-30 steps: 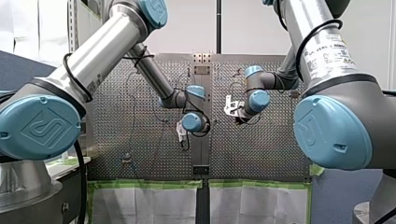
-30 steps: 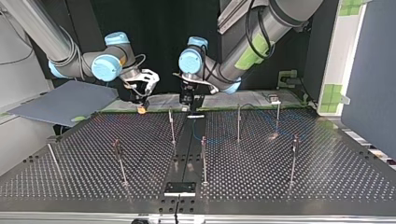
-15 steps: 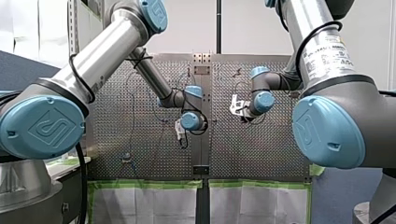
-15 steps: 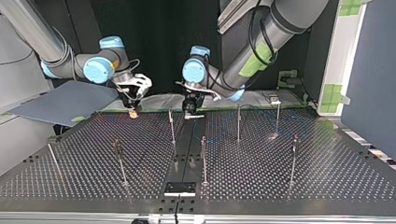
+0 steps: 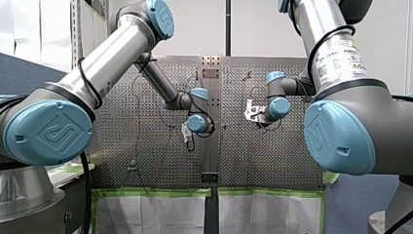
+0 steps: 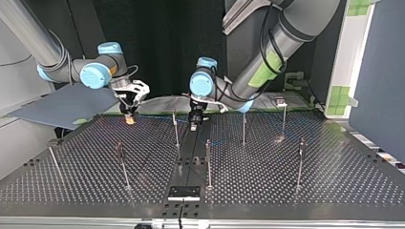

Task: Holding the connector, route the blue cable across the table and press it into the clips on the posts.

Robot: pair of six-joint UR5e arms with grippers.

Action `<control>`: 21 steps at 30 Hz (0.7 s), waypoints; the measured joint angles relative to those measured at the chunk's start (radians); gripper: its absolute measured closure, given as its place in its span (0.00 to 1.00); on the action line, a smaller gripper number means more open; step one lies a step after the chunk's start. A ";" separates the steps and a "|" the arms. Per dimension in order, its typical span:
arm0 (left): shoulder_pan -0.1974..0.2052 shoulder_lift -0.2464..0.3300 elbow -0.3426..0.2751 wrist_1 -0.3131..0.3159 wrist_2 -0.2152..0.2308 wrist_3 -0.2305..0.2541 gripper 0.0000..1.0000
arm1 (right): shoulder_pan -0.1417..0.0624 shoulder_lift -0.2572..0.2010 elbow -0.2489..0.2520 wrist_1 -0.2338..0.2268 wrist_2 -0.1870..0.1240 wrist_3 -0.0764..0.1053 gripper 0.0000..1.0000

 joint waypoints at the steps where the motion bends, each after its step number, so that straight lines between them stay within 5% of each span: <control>1: 0.003 0.000 0.006 -0.008 0.000 0.004 1.00 | -0.002 0.001 -0.004 0.000 -0.001 0.000 1.00; 10: 0.010 0.000 0.017 -0.045 0.000 0.020 1.00 | -0.022 0.018 -0.055 0.000 -0.030 0.006 1.00; 12: 0.010 0.000 0.017 -0.050 0.001 0.021 0.93 | -0.026 0.022 -0.064 0.001 -0.036 0.007 1.00; 14: 0.009 0.000 0.017 -0.056 0.002 0.022 0.56 | -0.029 0.023 -0.070 0.001 -0.041 0.007 1.00; 15: 0.009 0.001 0.018 -0.059 0.004 0.022 0.56 | -0.030 0.024 -0.072 0.002 -0.043 0.007 1.00; 17: 0.005 0.001 0.018 -0.068 0.008 0.022 0.17 | -0.033 0.024 -0.074 0.003 -0.047 0.008 1.00; 18: 0.003 0.001 0.018 -0.072 0.008 0.023 0.17 | -0.033 0.024 -0.075 0.003 -0.048 0.008 1.00; 19: 0.000 0.001 0.018 -0.077 0.007 0.025 0.00 | -0.034 0.024 -0.075 0.004 -0.048 0.008 1.00; 21: -0.005 0.001 0.018 -0.087 0.005 0.029 0.00 | -0.034 0.024 -0.075 0.005 -0.051 0.008 1.00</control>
